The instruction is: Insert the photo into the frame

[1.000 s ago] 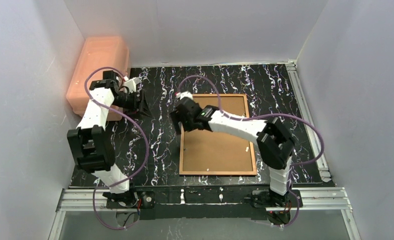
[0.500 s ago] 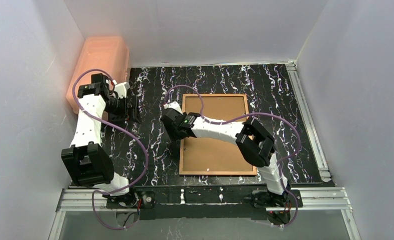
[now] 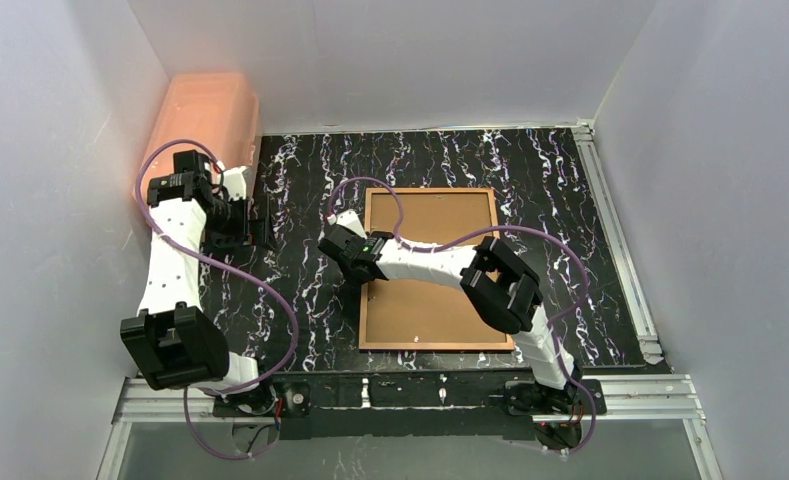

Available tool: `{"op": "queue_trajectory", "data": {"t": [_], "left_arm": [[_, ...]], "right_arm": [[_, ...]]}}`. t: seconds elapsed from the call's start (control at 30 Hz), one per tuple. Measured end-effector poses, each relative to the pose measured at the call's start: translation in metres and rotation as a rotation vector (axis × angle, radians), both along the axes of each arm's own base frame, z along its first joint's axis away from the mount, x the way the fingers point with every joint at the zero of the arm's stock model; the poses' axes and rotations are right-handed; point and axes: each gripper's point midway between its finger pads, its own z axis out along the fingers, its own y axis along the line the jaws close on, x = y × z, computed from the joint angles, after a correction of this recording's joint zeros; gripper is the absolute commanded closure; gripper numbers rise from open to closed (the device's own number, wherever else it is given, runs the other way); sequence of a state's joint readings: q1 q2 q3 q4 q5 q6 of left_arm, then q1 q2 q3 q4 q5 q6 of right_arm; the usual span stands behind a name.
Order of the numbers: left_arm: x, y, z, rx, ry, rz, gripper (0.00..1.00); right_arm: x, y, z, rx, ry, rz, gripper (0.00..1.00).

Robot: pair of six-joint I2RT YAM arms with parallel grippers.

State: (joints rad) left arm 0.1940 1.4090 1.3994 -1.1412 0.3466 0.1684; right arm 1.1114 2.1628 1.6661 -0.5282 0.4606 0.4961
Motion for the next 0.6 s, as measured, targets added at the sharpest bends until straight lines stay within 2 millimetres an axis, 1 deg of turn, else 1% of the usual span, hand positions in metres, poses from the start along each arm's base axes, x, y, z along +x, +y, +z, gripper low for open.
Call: {"op": "queue_trajectory", "data": {"t": [0.1,0.23,0.3,0.4,0.47,0.6], "left_arm": [[0.0,0.005,-0.001,0.016,0.004,0.017,0.02],[-0.001,0.015,-0.001,0.062,0.005,0.042,0.02],[-0.002,0.018,0.0,0.083,-0.001,0.048,0.01],[-0.005,0.023,0.006,0.112,-0.024,0.056,0.01],[-0.007,0.024,0.01,0.121,-0.04,0.056,0.01],[-0.009,0.022,0.016,0.117,-0.07,0.05,0.01]], "right_arm": [[0.0,0.0,0.001,-0.001,-0.007,-0.005,0.56],[0.0,0.0,0.001,-0.004,-0.015,-0.008,0.68],[0.001,-0.001,0.002,-0.01,-0.022,-0.015,0.72],[0.001,0.001,0.002,-0.011,-0.021,-0.029,0.8],[0.002,0.002,0.002,-0.016,-0.023,-0.03,0.85],[0.003,0.007,0.005,-0.017,-0.021,-0.03,0.99]]}}
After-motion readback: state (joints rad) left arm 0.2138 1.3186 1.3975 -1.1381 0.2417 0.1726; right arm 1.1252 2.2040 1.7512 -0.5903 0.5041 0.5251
